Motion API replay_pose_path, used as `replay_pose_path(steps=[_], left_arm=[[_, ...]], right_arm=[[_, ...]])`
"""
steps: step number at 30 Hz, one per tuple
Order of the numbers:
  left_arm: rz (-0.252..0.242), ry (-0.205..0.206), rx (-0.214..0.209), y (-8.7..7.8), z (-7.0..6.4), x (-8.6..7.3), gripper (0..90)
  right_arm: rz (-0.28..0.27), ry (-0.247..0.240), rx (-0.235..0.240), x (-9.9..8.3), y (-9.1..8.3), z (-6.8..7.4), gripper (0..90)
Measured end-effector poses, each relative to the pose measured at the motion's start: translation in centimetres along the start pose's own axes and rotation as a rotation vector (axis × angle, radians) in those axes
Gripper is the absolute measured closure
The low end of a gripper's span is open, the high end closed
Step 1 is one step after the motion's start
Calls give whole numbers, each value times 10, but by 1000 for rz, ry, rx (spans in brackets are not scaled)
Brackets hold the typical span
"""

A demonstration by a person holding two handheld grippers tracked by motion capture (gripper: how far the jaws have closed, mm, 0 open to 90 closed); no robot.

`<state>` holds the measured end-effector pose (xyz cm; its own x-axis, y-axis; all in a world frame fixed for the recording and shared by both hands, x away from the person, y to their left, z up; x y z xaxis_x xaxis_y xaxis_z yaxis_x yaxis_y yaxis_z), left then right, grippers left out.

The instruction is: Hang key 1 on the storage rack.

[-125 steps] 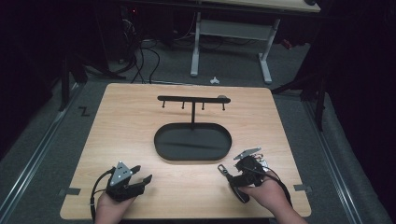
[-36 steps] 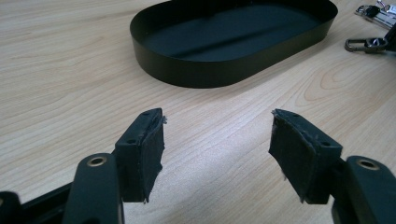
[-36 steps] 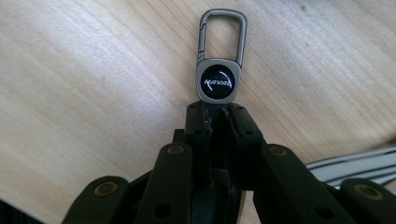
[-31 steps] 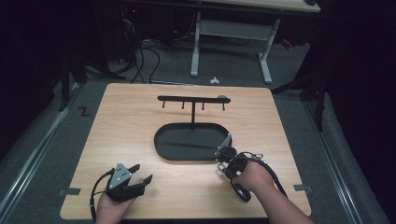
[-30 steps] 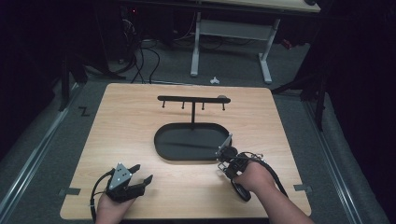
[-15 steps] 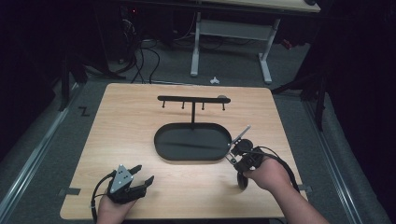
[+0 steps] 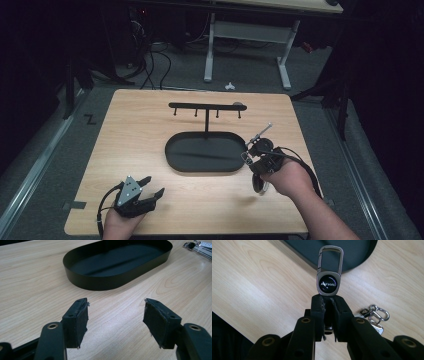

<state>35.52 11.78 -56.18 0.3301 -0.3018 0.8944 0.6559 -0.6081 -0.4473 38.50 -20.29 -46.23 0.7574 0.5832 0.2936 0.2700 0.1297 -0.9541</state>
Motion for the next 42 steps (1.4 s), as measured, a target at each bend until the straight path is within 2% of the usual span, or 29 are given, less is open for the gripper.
replay_pose_path(steps=[6,16,21,23,24,26,28,38,42], left_arm=[[2,4,2,-1,0,0,367],[-5,1,3,-4,3,1,369],[-10,-5,2,-4,3,2,369],[-9,-5,-1,-5,4,2,368],[-11,-6,0,-5,4,2,368],[-13,-8,-1,-5,4,2,367],[-18,-12,-2,-5,5,3,365],[-16,-10,-6,-7,5,2,363],[-17,-15,-6,-7,5,2,362]], right_arm=[[-41,-11,4,23,-5,5,809],[-43,-31,17,50,0,9,809],[-53,-21,12,64,-2,8,809],[-62,-26,12,68,-3,7,809],[-62,-8,15,70,-4,9,809],[-71,-30,15,74,-5,8,809],[-78,-32,10,78,-7,8,809],[-103,-11,1,97,-15,4,808],[-115,-21,1,103,-17,3,809]])
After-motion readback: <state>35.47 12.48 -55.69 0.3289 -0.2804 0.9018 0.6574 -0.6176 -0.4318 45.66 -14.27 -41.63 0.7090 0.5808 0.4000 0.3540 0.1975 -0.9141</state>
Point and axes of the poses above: each handheld gripper's, and its own axes: y roughly forward along the jaws, x roughly out of its top, z roughly to its left, the point moved 9 cm from there along y, roughly forward along the jaws, and after that the axes turned 1 degree about -z, right-handed, at the moved point
